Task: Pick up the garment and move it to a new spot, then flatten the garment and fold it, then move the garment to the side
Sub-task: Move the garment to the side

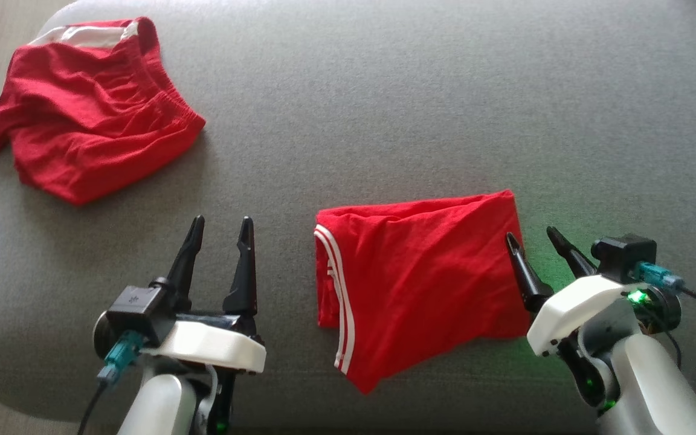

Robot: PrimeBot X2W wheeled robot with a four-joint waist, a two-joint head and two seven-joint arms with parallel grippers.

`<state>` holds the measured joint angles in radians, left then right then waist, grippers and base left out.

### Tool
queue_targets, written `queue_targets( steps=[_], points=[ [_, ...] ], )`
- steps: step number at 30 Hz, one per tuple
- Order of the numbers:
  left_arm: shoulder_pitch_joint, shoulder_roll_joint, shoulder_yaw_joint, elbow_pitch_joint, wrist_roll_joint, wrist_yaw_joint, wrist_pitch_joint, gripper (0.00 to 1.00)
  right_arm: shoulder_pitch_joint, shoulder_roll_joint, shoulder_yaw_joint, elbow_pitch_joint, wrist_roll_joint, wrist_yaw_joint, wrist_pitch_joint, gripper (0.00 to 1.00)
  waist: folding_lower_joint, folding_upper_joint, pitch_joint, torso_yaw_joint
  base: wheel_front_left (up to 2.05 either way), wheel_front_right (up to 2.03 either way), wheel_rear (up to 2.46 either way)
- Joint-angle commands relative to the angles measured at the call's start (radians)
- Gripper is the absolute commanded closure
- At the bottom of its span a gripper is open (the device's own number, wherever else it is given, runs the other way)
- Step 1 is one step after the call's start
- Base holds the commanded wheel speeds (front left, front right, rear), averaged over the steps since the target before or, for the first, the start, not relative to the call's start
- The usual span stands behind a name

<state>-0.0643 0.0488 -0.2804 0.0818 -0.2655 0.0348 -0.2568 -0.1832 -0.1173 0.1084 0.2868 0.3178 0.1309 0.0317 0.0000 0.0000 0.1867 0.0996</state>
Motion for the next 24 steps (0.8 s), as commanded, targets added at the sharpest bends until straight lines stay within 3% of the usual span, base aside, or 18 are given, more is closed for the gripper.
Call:
queue_targets(
  steps=[1, 10, 20, 21, 22, 24],
  points=[
    [-0.041, 0.001, 0.026, -0.027, 0.008, 0.002, -0.005, 0.00, -0.035, -0.013, 0.027, -0.019, 0.012, 0.000, 0.019, 0.00, 0.0000, 0.0000, 0.012, 0.011, 0.00, 0.00, 0.00],
    [-0.055, 0.001, 0.018, -0.019, 0.007, 0.004, -0.005, 0.00, -0.046, -0.010, 0.036, 0.041, 0.035, 0.000, 0.135, 0.00, 0.0000, 0.0000, 0.024, 0.029, 0.00, 0.00, 0.00],
    [-0.063, 0.001, 0.010, -0.013, 0.007, 0.005, -0.005, 0.00, -0.065, 0.004, 0.043, 0.093, 0.007, 0.000, 0.167, 0.02, 0.0000, 0.0000, 0.023, 0.039, 0.00, 0.00, 0.00],
    [-0.063, 0.001, 0.009, -0.013, 0.007, 0.005, -0.005, 0.00, -0.067, 0.003, 0.048, 0.096, 0.005, 0.000, 0.168, 0.60, 0.0000, 0.0000, 0.021, 0.039, 0.00, 0.00, 0.00],
    [-0.062, 0.001, 0.009, -0.012, 0.008, 0.006, -0.005, 0.00, -0.067, 0.001, 0.053, 0.099, 0.003, 0.000, 0.167, 1.00, 0.0000, 0.0000, 0.019, 0.039, 0.00, 0.00, 0.00],
    [-0.060, 0.001, 0.009, -0.012, 0.008, 0.006, -0.005, 0.00, -0.069, -0.005, 0.066, 0.103, -0.006, 0.000, 0.162, 1.00, 0.0000, 0.0000, 0.015, 0.039, 0.00, 0.00, 0.00]
  ],
)
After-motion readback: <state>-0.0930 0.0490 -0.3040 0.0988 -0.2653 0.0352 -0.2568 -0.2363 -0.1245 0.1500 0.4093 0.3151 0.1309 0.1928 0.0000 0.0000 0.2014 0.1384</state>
